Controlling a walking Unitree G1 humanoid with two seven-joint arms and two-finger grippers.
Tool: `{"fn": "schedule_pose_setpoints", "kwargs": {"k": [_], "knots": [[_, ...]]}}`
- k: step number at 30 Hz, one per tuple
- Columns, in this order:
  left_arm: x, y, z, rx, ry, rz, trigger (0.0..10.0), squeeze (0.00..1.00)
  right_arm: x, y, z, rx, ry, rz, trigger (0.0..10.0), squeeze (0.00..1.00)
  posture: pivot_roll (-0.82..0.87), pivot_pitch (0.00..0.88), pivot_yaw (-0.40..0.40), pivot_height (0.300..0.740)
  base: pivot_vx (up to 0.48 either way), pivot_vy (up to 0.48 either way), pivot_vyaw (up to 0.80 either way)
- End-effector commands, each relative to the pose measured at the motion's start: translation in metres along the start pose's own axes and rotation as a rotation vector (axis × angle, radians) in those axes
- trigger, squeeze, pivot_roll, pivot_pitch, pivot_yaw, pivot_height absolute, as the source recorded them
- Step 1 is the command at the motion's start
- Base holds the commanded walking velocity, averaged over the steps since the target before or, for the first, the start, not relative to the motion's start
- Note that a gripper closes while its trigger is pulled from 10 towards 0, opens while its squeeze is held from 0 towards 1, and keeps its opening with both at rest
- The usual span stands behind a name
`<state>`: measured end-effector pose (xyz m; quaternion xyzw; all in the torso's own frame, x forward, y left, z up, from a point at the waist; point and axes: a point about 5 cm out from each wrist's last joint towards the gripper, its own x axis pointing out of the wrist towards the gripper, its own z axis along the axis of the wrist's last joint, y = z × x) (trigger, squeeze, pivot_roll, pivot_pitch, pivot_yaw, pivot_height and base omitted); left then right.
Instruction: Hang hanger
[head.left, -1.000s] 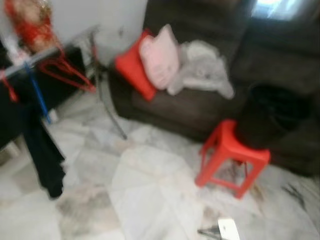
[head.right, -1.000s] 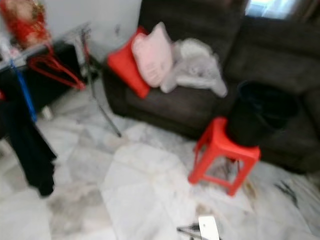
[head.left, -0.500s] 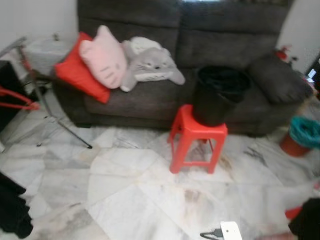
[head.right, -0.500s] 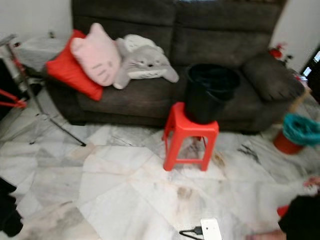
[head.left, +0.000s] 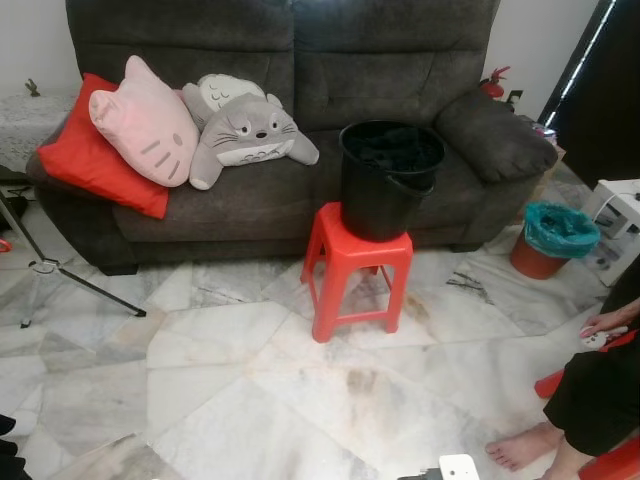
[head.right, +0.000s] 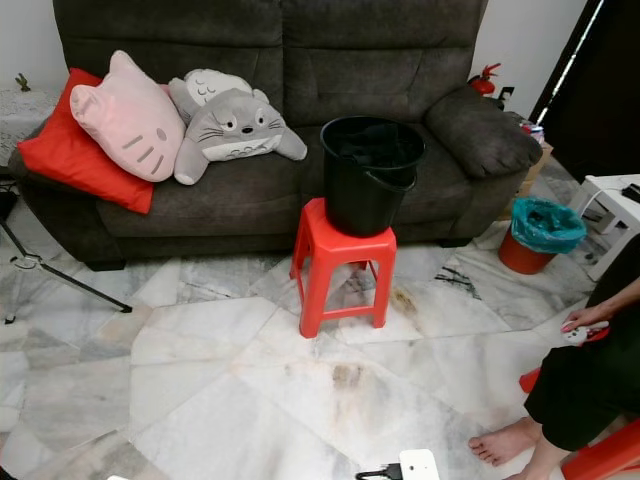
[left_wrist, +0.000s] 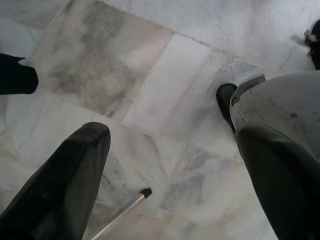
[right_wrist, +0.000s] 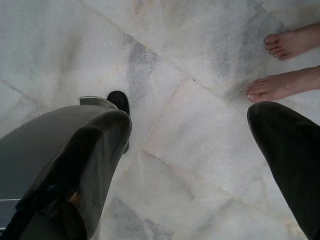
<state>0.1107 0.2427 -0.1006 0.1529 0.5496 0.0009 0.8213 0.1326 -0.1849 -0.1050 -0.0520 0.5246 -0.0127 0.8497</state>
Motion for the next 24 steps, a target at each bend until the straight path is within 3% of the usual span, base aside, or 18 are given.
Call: {"fn": "schedule_pose_setpoints", "kwargs": {"k": [1, 21, 24], "knots": [[0.0, -0.001, 0.002, 0.016, -0.004, -0.007, 10.0, 0.0, 0.0, -0.004, 0.002, -0.001, -0.008, -0.011, 10.0, 0.0, -0.02, 0.0, -0.047, 0.74, 0.0, 0.0, -0.5], [0.0, -0.001, 0.002, 0.016, -0.004, -0.007, 10.0, 0.0, 0.0, -0.004, 0.002, -0.001, -0.008, -0.011, 10.0, 0.0, -0.02, 0.0, -0.047, 0.74, 0.0, 0.0, -0.5], [0.001, -0.001, 0.005, 0.022, -0.003, -0.008, 10.0, 0.0, 0.001, -0.012, 0.013, -0.008, -0.036, -0.018, 10.0, 0.0, -0.03, 0.0, -0.055, 0.74, 0.0, -0.081, 0.0]]}}
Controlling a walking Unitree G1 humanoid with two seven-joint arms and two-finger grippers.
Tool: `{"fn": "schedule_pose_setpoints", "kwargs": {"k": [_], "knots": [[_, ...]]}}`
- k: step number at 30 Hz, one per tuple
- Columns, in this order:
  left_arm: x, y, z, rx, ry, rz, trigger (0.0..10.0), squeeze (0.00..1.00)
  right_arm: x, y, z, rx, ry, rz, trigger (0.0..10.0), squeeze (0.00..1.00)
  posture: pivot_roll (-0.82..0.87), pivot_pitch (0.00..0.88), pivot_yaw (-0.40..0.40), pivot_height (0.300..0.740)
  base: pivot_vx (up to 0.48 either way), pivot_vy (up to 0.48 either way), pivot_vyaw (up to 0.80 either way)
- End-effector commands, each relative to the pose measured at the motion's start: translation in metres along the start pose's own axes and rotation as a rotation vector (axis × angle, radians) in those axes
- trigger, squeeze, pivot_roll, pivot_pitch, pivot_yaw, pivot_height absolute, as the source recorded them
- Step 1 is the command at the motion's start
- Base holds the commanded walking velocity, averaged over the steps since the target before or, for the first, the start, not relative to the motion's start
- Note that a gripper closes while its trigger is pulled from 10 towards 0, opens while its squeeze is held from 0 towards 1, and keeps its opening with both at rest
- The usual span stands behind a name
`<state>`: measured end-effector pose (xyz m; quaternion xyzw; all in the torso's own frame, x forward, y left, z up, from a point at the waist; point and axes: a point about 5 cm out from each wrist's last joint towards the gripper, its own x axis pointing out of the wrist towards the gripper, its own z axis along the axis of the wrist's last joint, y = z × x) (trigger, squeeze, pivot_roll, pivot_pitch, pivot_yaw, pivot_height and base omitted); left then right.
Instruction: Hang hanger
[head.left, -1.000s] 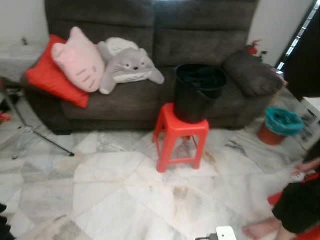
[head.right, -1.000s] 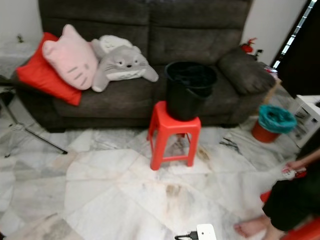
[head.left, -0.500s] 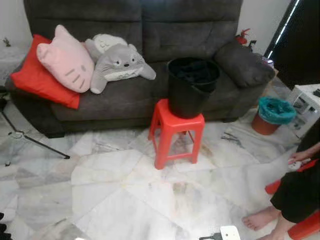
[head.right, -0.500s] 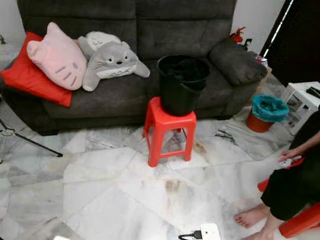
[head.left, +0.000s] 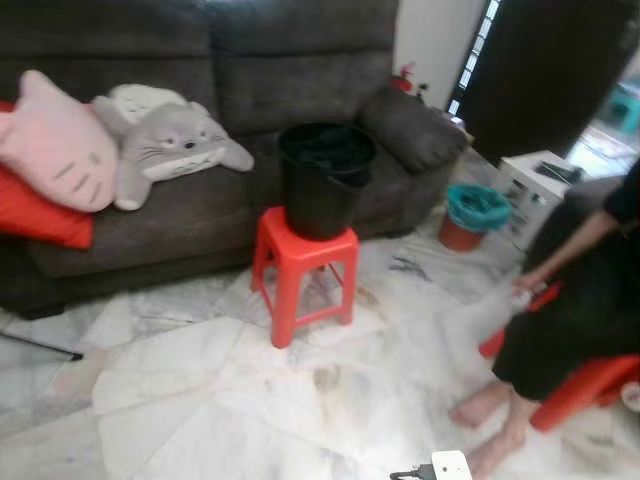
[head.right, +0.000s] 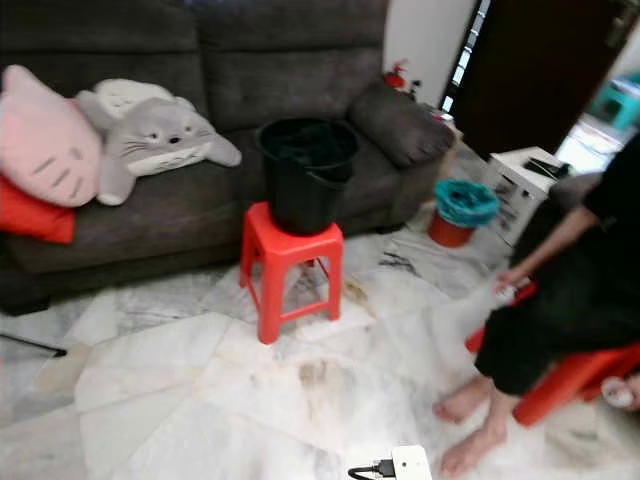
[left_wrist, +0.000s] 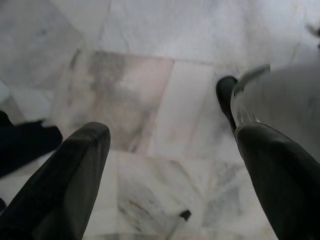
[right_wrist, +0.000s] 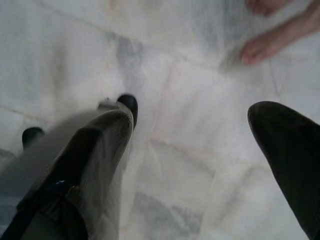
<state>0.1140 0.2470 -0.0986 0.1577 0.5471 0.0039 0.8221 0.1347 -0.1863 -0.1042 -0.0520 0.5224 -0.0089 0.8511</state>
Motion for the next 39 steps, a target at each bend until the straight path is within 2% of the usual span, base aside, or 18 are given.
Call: {"fn": "schedule_pose_setpoints", "kwargs": {"k": [1, 12, 20, 31, 36, 39], "knots": [[0.0006, -0.0057, 0.0022, 0.018, 0.001, -0.019, 10.0, 0.0, 0.0011, -0.0121, 0.0124, -0.002, -0.034, -0.028, 10.0, 0.0, -0.03, 0.0, -0.055, 0.74, 0.0, -0.255, 0.0], [0.0003, -0.0056, 0.002, -0.035, -0.016, -0.001, 10.0, 0.0, 0.0009, -0.0135, 0.0119, 0.011, -0.037, -0.036, 10.0, 0.0, -0.02, 0.0, -0.056, 0.74, 0.0, -0.024, 0.0], [0.0005, -0.0045, 0.0017, 0.02, -0.001, 0.013, 10.0, 0.0, 0.0009, -0.0125, 0.0121, 0.006, -0.039, -0.036, 10.0, 0.0, -0.02, 0.0, -0.057, 0.74, 0.0, -0.066, 0.0], [0.0004, -0.0042, 0.0008, 0.019, 0.005, 0.018, 10.0, 0.0, 0.0011, -0.0088, 0.0144, 0.02, -0.058, -0.029, 10.0, 0.0, -0.02, 0.0, -0.055, 0.74, 0.0, -0.283, 0.0], [0.0004, -0.0038, 0.0005, 0.02, 0.008, 0.02, 10.0, 0.0, 0.0013, -0.0089, 0.0166, -0.003, -0.067, -0.03, 10.0, 0.0, -0.02, 0.0, -0.056, 0.74, 0.0, -0.286, 0.0], [0.0004, -0.0034, 0.0005, 0.012, 0.008, 0.027, 10.0, 0.0, 0.0013, -0.0092, 0.0175, -0.007, -0.071, -0.031, 10.0, 0.0, -0.02, 0.0, -0.056, 0.74, 0.0, 0.0, 0.74]]}}
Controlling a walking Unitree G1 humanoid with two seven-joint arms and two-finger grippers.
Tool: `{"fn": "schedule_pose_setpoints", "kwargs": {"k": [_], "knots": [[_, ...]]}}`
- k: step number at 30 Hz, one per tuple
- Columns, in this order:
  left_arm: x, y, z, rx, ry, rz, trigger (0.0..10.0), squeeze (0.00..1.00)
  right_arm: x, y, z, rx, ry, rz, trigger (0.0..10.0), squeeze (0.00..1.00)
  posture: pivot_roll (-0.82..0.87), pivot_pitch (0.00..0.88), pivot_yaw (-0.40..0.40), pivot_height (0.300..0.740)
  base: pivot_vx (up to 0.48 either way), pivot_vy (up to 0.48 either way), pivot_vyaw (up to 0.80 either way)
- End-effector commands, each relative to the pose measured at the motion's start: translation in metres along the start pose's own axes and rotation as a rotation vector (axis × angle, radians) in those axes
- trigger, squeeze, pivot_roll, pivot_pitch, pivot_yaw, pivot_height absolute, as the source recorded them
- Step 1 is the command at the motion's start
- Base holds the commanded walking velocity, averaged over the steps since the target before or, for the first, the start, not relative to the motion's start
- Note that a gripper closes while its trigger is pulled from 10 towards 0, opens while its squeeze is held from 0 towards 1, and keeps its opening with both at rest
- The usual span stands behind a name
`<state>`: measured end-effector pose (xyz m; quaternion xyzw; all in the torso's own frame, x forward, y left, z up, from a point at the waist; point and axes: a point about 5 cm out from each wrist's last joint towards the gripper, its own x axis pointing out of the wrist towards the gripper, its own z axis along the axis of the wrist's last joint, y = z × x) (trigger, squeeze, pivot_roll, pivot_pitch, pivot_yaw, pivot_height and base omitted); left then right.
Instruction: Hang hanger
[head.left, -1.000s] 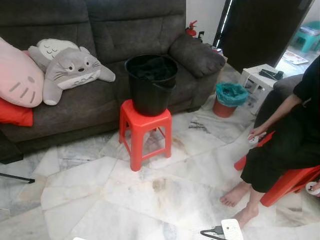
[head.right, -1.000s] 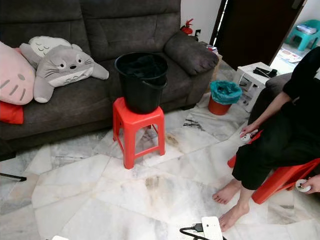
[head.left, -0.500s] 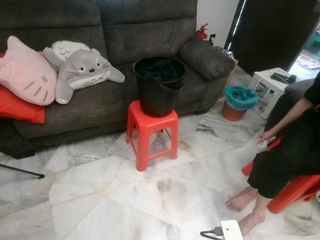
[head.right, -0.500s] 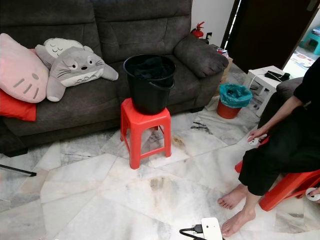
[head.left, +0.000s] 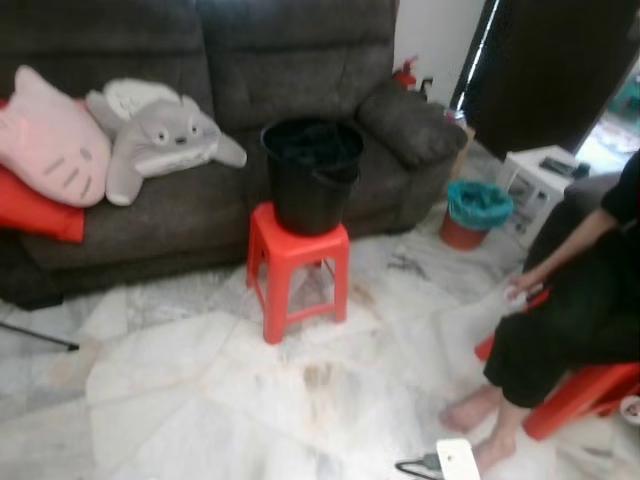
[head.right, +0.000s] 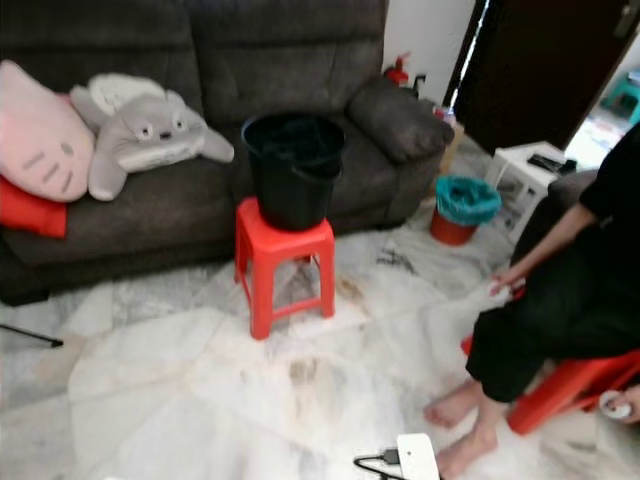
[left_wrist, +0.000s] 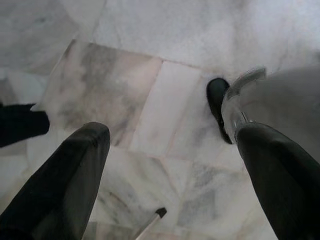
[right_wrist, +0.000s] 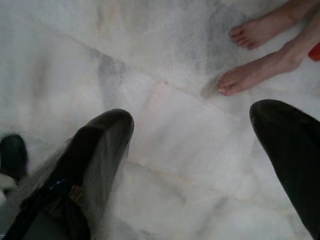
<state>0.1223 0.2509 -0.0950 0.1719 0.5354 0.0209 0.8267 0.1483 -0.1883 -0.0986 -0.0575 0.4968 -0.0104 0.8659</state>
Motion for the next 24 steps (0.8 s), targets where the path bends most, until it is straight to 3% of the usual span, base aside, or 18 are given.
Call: {"fn": "schedule_pose_setpoints", "kwargs": {"k": [1, 13, 24], "knots": [[-0.001, -0.0097, -0.0074, 0.0, 0.027, -0.023, 10.0, 0.0, 0.0003, -0.0063, 0.0033, -0.003, -0.013, -0.022, 10.0, 0.0, -0.01, 0.0, -0.056, 0.74, 0.0, 0.0, 0.8], [-0.001, -0.0108, -0.0064, -0.017, 0.017, -0.037, 10.0, 0.0, 0.0003, -0.0089, 0.0048, -0.006, -0.018, -0.025, 10.0, 0.0, -0.02, 0.0, -0.058, 0.74, 0.0, 0.0, 0.78], [-0.0011, -0.012, -0.0058, -0.026, 0.008, -0.052, 10.0, 0.0, 0.0005, -0.0074, 0.0058, 0.023, -0.026, -0.028, 10.0, 0.0, -0.02, 0.0, -0.06, 0.74, 0.0, 0.0, 0.0]]}}
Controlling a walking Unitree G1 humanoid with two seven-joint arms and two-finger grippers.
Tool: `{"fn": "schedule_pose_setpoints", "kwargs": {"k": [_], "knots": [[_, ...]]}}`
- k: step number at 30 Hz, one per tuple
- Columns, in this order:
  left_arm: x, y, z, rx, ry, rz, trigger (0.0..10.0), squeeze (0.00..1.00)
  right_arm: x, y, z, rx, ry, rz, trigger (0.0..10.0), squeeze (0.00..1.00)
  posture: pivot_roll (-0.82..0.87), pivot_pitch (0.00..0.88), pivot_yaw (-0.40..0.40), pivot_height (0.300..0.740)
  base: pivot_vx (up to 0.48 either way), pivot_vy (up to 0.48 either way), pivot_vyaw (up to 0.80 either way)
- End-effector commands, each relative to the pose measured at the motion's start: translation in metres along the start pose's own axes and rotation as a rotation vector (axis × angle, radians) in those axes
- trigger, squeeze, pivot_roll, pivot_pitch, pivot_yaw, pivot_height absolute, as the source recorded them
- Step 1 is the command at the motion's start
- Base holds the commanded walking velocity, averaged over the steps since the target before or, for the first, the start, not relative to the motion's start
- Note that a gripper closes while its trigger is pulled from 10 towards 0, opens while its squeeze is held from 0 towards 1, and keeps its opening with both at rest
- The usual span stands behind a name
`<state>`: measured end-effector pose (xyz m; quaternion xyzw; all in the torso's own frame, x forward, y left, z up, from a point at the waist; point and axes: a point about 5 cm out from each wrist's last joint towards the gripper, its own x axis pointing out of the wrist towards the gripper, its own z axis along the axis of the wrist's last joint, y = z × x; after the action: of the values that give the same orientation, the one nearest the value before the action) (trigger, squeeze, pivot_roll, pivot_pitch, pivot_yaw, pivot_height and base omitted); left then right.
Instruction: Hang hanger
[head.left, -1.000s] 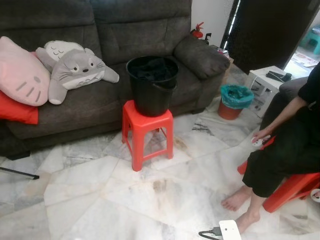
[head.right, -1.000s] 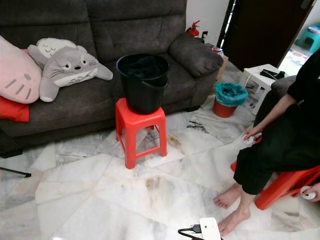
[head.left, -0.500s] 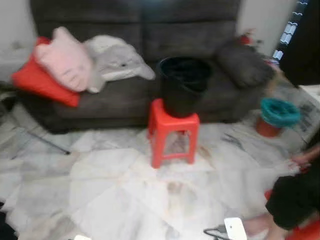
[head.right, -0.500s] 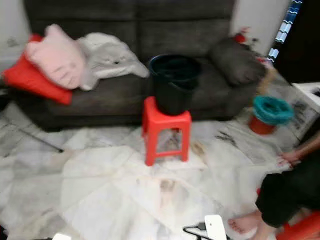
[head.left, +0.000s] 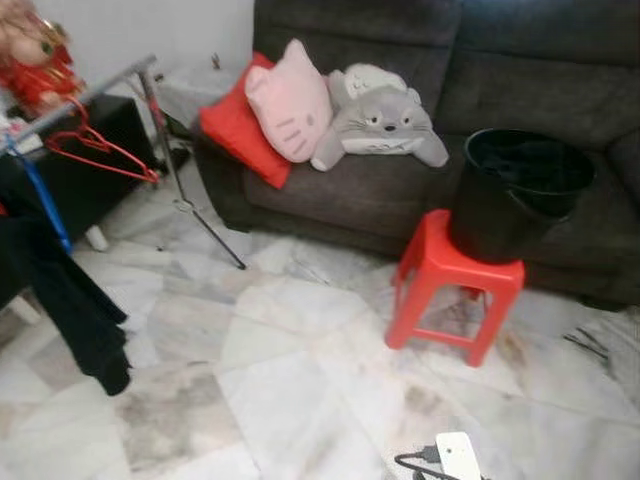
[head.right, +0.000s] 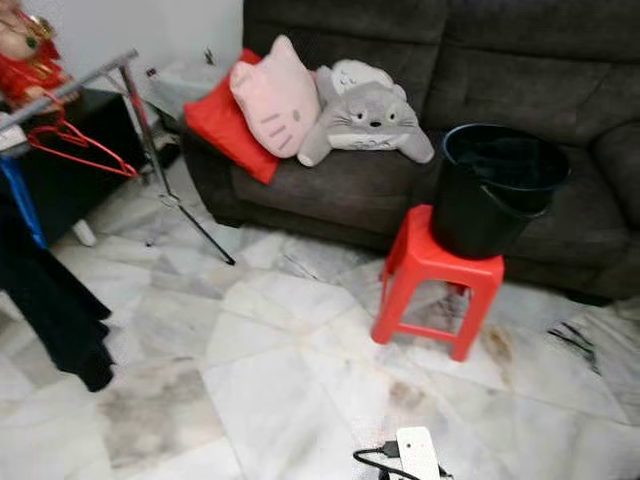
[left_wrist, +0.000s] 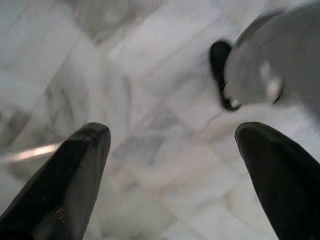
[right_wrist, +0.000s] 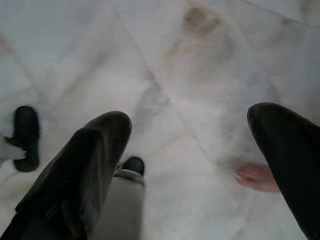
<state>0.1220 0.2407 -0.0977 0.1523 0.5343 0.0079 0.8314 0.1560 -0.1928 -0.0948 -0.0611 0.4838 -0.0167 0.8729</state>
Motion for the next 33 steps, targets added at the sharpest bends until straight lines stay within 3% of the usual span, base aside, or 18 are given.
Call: {"fn": "schedule_pose_setpoints", "kwargs": {"k": [1, 15, 33], "knots": [[-0.0012, -0.0015, -0.0072, -0.008, 0.018, -0.01, 10.0, 0.0, -0.0005, -0.0026, -0.0022, 0.024, 0.002, -0.015, 10.0, 0.0, -0.02, 0.0, -0.06, 0.74, 0.0, 0.0, 0.0], [-0.0013, -0.002, -0.0037, -0.049, -0.024, -0.019, 10.0, 0.0, -0.0002, -0.0033, -0.0001, 0.039, -0.007, -0.027, 10.0, 0.0, -0.02, 0.0, -0.06, 0.74, 0.0, 0.0, 0.0], [-0.001, -0.0012, -0.0029, -0.025, -0.021, -0.02, 10.0, 0.0, 0.0004, -0.0064, 0.0045, 0.05, -0.021, -0.058, 10.0, 0.0, -0.02, 0.0, -0.06, 0.74, 0.0, 0.0, -0.21]]}}
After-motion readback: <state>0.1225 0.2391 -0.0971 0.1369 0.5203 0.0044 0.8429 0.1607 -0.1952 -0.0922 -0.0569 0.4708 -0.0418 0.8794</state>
